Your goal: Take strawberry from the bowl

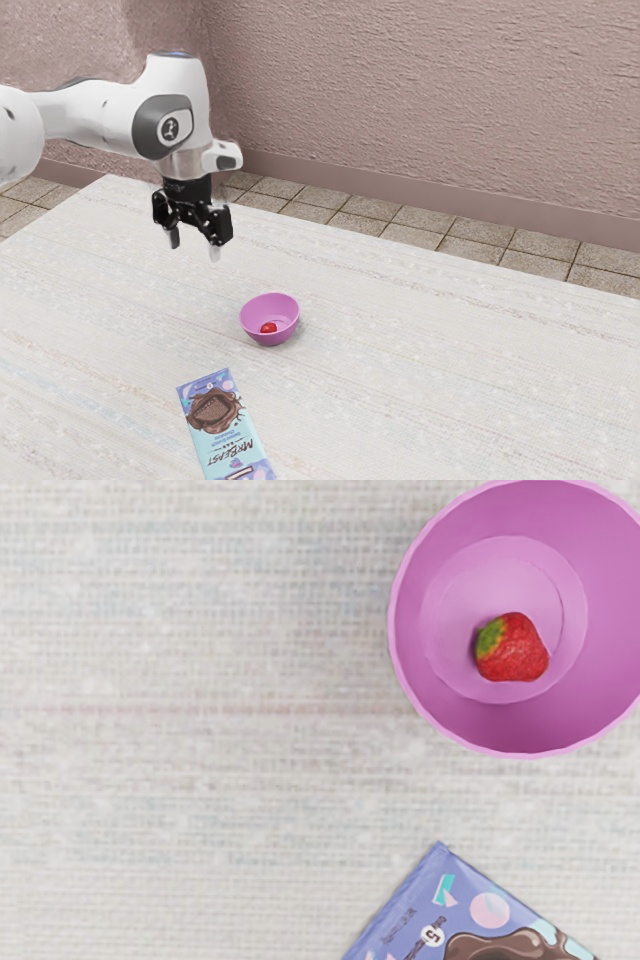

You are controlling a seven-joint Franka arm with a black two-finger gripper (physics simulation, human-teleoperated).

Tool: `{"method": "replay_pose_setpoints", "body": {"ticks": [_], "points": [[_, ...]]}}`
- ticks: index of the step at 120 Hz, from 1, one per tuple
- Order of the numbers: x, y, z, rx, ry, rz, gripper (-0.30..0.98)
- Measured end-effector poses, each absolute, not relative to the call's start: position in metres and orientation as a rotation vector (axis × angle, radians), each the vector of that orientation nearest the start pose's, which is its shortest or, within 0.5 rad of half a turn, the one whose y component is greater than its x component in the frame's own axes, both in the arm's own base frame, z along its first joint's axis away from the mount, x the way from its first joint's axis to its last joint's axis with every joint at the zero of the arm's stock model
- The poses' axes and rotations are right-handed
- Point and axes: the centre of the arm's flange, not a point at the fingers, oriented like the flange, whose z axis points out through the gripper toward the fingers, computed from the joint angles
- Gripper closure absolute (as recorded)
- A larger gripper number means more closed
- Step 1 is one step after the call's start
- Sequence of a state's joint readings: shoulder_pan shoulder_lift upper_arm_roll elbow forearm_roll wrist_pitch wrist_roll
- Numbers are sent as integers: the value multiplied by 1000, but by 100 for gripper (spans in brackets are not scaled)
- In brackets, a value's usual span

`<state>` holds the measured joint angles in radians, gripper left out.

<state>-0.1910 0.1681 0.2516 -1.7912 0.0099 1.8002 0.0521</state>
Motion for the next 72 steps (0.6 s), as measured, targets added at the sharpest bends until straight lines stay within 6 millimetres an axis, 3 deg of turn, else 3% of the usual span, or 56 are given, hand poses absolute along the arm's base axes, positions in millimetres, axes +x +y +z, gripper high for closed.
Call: {"method": "replay_pose_setpoints", "body": {"ticks": [14,29,72], "points": [[587,26,409,-3086,-12,223,2],[589,19,385,-3084,-9,191,2],[590,14,360,-3089,-34,152,2]]}}
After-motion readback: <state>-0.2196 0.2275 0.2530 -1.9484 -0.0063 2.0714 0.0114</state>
